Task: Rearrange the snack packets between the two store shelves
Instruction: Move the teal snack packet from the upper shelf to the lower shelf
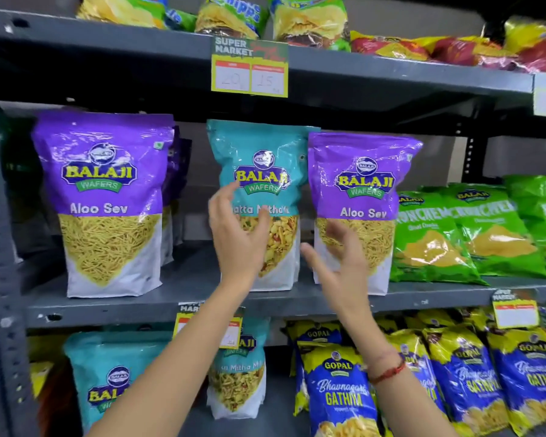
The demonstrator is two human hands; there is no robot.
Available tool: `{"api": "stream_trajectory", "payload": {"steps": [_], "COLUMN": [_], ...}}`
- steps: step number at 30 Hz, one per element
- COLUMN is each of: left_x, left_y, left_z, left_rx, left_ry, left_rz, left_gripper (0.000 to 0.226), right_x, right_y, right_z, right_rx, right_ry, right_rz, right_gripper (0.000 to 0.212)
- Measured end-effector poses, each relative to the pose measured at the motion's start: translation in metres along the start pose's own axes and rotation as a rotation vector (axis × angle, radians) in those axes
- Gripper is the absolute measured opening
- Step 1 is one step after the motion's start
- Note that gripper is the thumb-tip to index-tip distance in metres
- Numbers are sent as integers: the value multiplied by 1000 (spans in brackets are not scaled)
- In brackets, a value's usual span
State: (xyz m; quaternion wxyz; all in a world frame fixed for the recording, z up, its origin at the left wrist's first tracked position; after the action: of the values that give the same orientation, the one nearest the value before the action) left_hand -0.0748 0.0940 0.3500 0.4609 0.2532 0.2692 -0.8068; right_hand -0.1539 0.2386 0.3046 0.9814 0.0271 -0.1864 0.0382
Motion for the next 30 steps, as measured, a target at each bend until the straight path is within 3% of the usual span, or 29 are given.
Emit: {"api": "stream_trajectory", "payload": {"steps": [2,5,9,12,20,30], "left_x": [17,41,65,80,76,53], "left_y": [11,16,21,27,37,77], "left_z": [16,30,33,32,29,28], "left_rx": [-3,237,589,728,624,483], "left_ry": [193,504,675,691,625,422], "left_rz": [25,30,-42,98,60,40], "left_gripper": [56,70,66,80,58,63], "right_x": [1,-11,-24,-27,-28,-1], "right_y": [-28,-50,-61,-62,-65,-78], "right_z": [-5,-9,-11,-7,-3,-9], "right_rx": [162,262,312,318,321,293], "right_ry": [-57,-221,-328,-355,-349,-274], "right_rz": [-9,-38,81,107,126,263], "right_gripper": [83,105,105,97,91,84]}}
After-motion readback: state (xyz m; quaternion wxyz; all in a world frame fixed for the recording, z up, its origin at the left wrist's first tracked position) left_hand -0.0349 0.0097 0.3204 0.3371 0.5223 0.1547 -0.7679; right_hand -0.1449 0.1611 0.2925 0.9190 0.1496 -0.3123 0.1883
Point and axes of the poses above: each hand's wrist, its own z-axis towards the middle knuckle, its own y-axis out of the back of the hand, x = y × z, the point moved 3 cm from there along z, towards the middle knuckle, and after that the axes turned 12 degrees about y, right-handed, at the moved point
